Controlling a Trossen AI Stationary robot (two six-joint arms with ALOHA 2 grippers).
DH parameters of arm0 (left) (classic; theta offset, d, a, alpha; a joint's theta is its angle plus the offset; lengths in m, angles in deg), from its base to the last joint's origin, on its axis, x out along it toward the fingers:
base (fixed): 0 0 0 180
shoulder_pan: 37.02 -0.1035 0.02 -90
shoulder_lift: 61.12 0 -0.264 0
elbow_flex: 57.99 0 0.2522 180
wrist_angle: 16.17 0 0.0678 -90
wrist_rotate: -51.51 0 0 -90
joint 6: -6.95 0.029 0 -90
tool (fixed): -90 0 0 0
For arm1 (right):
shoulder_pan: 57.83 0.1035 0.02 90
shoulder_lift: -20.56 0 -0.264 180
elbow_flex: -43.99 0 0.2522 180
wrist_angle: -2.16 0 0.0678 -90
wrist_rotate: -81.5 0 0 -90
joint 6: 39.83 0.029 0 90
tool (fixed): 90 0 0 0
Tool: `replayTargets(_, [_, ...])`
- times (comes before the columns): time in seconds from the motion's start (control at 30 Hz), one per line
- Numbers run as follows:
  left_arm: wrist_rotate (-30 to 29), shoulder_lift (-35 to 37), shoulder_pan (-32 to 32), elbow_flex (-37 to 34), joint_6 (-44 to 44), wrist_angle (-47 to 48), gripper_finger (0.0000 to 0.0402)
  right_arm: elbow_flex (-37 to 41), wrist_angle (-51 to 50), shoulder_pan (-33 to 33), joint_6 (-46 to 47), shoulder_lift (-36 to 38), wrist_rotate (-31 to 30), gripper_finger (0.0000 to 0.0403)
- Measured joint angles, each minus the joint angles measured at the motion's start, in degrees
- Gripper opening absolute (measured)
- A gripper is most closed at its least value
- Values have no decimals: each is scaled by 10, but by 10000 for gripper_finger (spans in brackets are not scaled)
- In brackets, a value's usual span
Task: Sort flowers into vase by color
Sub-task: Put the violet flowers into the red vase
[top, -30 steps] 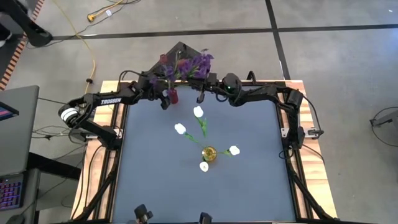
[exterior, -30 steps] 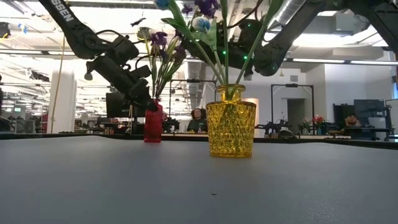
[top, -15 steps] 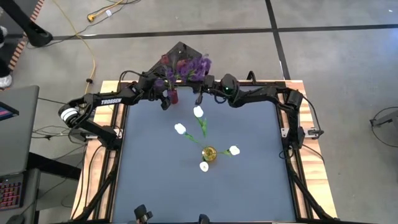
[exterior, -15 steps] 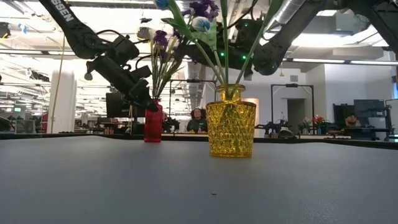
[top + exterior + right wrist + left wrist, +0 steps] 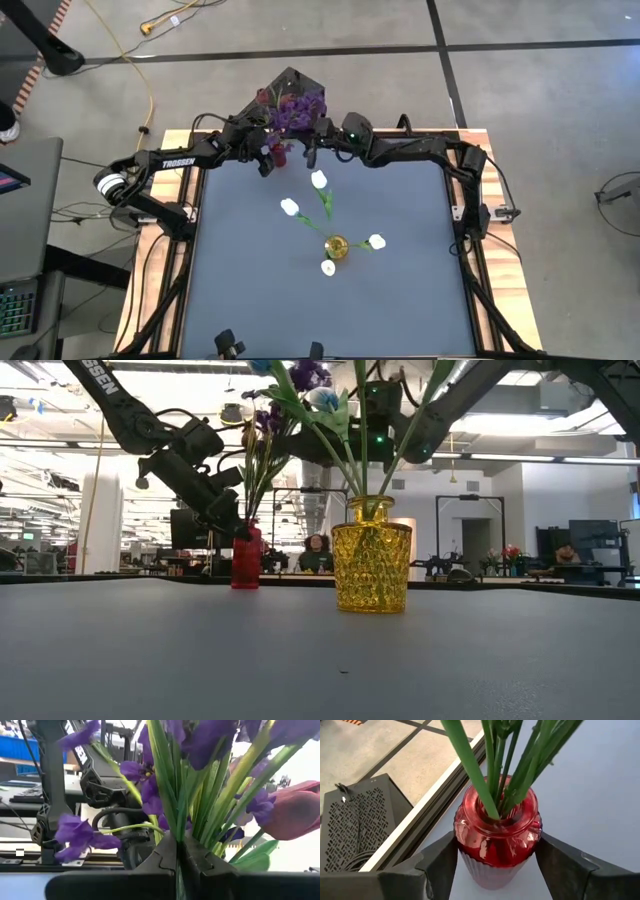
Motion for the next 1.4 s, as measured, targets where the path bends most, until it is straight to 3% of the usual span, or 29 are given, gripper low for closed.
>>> replayTargets(0.3, [-7, 0, 0, 0, -1, 0, 232, -15, -37, 0, 35, 0, -27, 31])
replayTargets(0.63, [-13, 0, -1, 0, -10, 2, 232, -89, -42, 2, 67, -76, -24, 30])
replayTargets(1.1, [-14, 0, -1, 0, -9, 3, 232, -94, -91, 3, 60, -95, -27, 32])
replayTargets(1.4, [-17, 0, -1, 0, -12, 0, 232, -102, -99, 3, 69, -94, -26, 77])
